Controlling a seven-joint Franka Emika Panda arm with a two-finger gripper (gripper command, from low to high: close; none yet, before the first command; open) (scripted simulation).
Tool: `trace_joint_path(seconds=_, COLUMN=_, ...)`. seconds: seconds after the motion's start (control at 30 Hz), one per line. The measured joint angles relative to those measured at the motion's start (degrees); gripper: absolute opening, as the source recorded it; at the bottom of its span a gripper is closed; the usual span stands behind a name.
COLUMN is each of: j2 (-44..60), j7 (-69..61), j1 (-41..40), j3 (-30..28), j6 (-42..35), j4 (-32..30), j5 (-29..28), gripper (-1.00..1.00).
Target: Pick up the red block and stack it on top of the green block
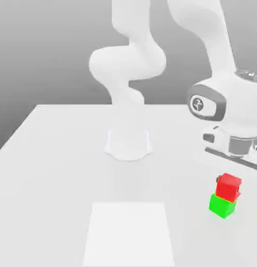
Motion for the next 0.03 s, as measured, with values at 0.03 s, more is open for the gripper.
trace_joint_path(seconds=0.03, j2=0.00, j7=0.00, j1=0.00, j3=0.00, j6=0.00, j4=0.00, j5=0.00, gripper=1.00)
